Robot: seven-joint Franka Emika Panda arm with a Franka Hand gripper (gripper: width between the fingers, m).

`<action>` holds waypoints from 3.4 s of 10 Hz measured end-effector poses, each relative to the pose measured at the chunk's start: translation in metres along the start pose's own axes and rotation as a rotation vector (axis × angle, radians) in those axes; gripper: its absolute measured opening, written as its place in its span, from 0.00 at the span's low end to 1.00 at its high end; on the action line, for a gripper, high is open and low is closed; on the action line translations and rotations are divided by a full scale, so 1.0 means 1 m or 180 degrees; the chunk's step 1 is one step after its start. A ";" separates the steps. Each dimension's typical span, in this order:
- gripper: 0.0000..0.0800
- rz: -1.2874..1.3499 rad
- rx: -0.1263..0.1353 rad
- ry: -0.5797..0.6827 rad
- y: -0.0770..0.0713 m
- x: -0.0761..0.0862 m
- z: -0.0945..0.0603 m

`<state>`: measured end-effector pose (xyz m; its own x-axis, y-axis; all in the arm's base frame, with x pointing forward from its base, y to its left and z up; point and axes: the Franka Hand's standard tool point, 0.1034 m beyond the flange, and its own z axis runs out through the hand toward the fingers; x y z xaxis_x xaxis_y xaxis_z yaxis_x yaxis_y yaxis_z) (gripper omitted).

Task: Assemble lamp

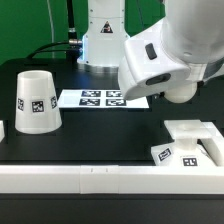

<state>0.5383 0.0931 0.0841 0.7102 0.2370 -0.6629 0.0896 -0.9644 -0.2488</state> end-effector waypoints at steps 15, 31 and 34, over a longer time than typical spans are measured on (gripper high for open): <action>0.72 -0.0136 -0.0696 0.3181 0.029 -0.013 -0.105; 0.72 -0.0325 -0.0814 0.3492 0.001 0.006 -0.123; 0.72 -0.0321 -0.0800 0.3436 0.003 0.016 -0.113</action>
Offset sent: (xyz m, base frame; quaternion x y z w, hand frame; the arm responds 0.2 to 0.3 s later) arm 0.0022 -0.0097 0.0305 0.0085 0.1708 -0.0117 0.9852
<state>0.6288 0.0805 0.1531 0.9154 0.2071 0.3452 0.2334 -0.9717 -0.0358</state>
